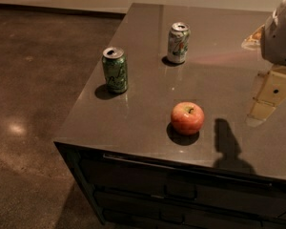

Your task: Knock 7up can over

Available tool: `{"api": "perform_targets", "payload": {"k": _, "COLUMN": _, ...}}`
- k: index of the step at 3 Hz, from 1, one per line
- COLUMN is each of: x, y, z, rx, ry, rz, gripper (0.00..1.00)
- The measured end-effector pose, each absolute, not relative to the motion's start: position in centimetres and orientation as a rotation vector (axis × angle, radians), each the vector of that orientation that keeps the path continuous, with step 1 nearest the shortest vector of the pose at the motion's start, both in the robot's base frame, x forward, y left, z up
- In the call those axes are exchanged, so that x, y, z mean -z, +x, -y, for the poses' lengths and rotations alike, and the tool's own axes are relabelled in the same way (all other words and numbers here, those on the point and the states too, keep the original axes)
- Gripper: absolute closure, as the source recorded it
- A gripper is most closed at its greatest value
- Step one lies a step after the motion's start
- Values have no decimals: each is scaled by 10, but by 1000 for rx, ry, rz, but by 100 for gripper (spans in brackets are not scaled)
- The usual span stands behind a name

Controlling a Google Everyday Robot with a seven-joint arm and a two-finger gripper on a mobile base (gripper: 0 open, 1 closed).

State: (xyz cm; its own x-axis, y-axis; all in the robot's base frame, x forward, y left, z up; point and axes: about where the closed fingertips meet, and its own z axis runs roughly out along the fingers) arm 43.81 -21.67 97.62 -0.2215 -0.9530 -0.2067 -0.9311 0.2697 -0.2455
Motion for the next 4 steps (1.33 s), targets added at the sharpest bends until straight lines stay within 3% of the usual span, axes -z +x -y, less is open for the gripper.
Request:
{"api": "perform_targets", "payload": {"k": 2, "x": -979, "y": 442, "z": 217, "rx": 98, "ry": -1706, "rz": -2251, "gripper": 0}}
{"api": "perform_targets", "payload": {"k": 4, "x": -977, "y": 503, "z": 226, "rx": 28, "ry": -1565, "rz": -2312, "gripper": 0}}
